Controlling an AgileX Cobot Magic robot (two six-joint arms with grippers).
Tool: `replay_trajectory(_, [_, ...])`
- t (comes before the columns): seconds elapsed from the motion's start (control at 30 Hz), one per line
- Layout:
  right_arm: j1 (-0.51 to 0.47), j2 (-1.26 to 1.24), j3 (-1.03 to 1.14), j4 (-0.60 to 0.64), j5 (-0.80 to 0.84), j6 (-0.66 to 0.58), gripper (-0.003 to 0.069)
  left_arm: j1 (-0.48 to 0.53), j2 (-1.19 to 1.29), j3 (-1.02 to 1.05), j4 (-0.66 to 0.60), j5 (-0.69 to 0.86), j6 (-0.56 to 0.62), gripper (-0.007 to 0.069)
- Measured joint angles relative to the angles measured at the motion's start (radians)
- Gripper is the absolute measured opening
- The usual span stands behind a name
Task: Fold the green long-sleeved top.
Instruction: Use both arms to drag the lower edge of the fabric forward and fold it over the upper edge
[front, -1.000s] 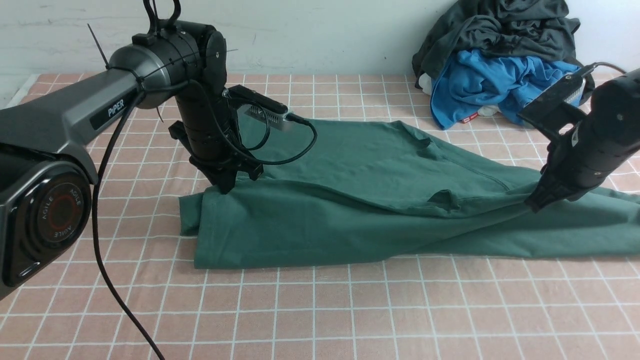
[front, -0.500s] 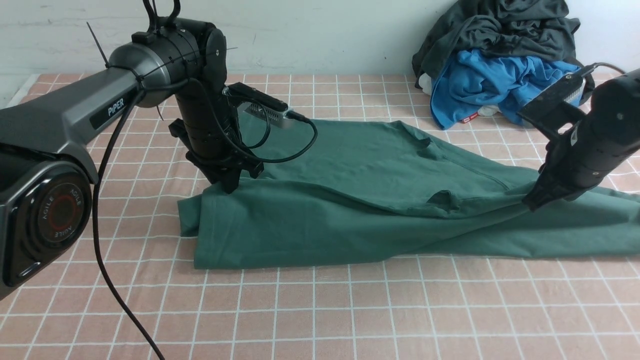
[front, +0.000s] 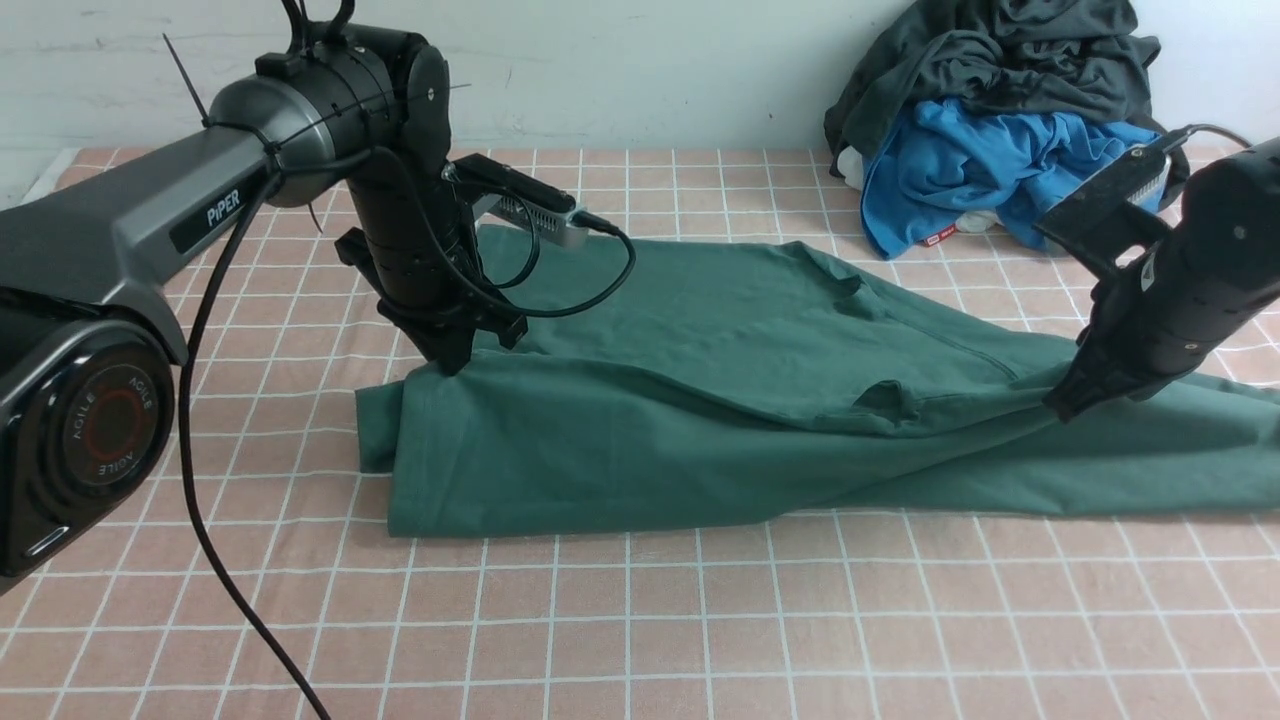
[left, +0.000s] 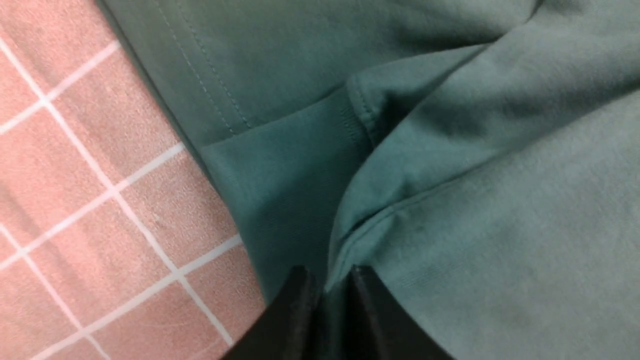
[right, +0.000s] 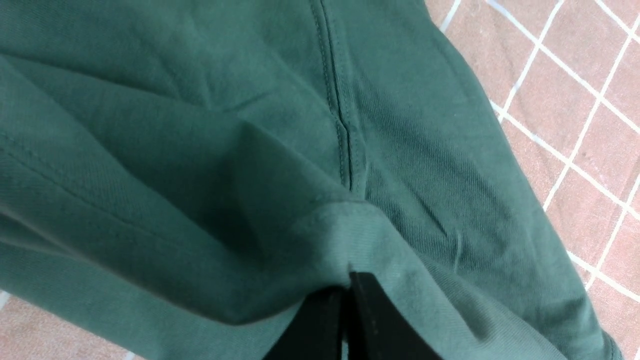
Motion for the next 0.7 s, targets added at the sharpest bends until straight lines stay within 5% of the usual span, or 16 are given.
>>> replay_trajectory(0.2, [0.0, 0.0, 0.0, 0.003, 0.0, 0.0, -0.0003, -0.001, 0.0, 0.0, 0.0, 0.0, -0.034, 0.0288])
replay_trajectory(0.33, [0.0, 0.0, 0.0, 0.003, 0.0, 0.0, -0.0003, -0.003, 0.0, -0.001, 0.0, 0.0, -0.045, 0.0302])
replay_trajectory(0.7, [0.0, 0.0, 0.0, 0.004, 0.0, 0.0, -0.0003, -0.003, -0.003, -0.001, 0.0, 0.0, -0.048, 0.0022])
